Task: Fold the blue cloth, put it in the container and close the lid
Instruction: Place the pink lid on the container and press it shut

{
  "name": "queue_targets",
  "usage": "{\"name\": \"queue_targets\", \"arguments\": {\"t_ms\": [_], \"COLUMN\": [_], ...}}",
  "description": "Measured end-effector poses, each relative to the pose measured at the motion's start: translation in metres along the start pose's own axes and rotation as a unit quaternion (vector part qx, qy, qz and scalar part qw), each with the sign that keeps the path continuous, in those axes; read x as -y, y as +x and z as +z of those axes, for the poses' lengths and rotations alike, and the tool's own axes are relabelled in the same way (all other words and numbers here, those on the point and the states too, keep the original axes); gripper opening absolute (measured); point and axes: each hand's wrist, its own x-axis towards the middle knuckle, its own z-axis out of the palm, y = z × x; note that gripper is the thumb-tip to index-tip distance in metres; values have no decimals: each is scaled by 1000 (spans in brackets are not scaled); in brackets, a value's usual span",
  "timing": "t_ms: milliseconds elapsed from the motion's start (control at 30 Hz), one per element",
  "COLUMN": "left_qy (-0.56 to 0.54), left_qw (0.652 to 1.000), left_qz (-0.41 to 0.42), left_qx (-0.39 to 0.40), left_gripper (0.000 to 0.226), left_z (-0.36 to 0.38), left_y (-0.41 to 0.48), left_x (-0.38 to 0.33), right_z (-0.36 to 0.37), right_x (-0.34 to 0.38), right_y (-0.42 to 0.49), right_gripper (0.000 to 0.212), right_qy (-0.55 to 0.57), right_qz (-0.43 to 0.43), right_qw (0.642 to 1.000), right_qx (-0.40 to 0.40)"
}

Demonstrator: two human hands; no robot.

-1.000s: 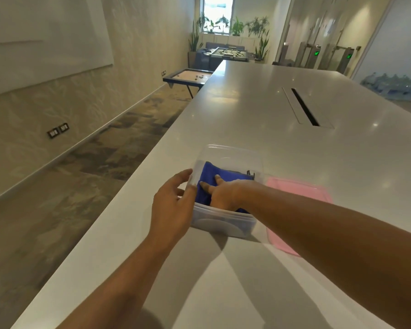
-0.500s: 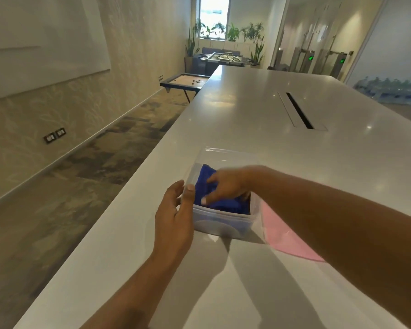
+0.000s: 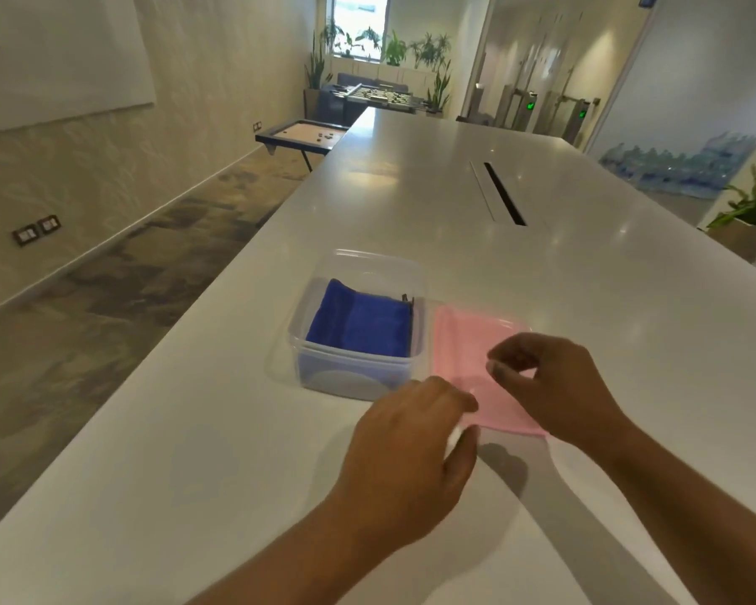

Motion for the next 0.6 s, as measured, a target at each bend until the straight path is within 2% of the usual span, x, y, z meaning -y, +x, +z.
{"name": "queue_targets", "arguments": {"t_ms": [67,167,333,500,600], "left_qy": [65,104,156,170,172], "left_qw": [995,987,977,970,968], "left_qz": [54,32,50,84,94], "left_qx": [62,116,140,151,154], "left_gripper": [21,27,34,28,22], "left_z": [19,40,63,75,77], "left_y": [5,15,25,27,29], "left_x": [0,4,9,6,4], "right_z": [4,7,9,14,21], "right_x": [-17,-34,-48,-56,-58], "right_y": [-17,-42,-70,-86,-93], "right_gripper": [15,18,22,28,36], "right_qy": [-26,-40,-44,18,8], "right_qz": [14,34,20,39,33], "right_qw": [1000,999,998,997,997], "right_qx": [5,-7,-26,-64,-62]}}
